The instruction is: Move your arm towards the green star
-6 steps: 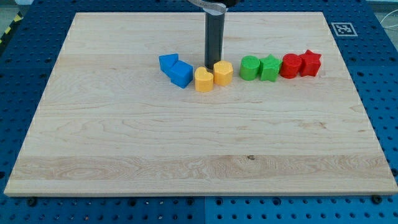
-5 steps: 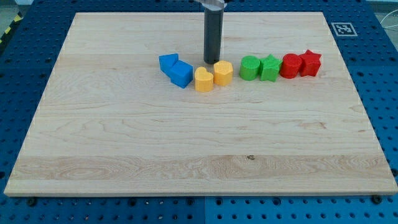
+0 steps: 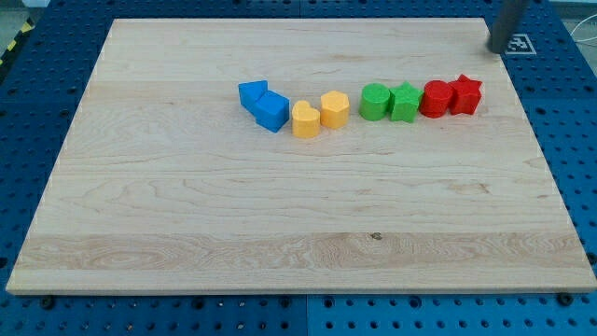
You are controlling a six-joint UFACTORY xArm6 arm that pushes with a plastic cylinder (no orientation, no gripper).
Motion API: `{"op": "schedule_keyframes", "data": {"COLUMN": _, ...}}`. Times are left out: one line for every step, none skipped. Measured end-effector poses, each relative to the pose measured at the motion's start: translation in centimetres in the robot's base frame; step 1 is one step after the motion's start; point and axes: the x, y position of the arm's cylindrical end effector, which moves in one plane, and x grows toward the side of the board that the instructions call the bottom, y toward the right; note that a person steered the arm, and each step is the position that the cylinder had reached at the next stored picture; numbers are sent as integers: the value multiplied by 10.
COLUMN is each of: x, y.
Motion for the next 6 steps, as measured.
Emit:
{"op": "schedule_keyframes", "data": {"x": 7, "y": 15}}
{"op": "schedule_keyframes", "data": {"x": 26, "y": 15}}
{"op": "schedule_keyframes", "data": {"x": 59, "y": 16}}
{"op": "schedule_keyframes", "data": {"x": 88, "y": 15}}
{"op": "schedule_keyframes", "data": {"x": 94, "y": 15}}
{"op": "schedule_keyframes", "data": {"x": 97, "y": 16}}
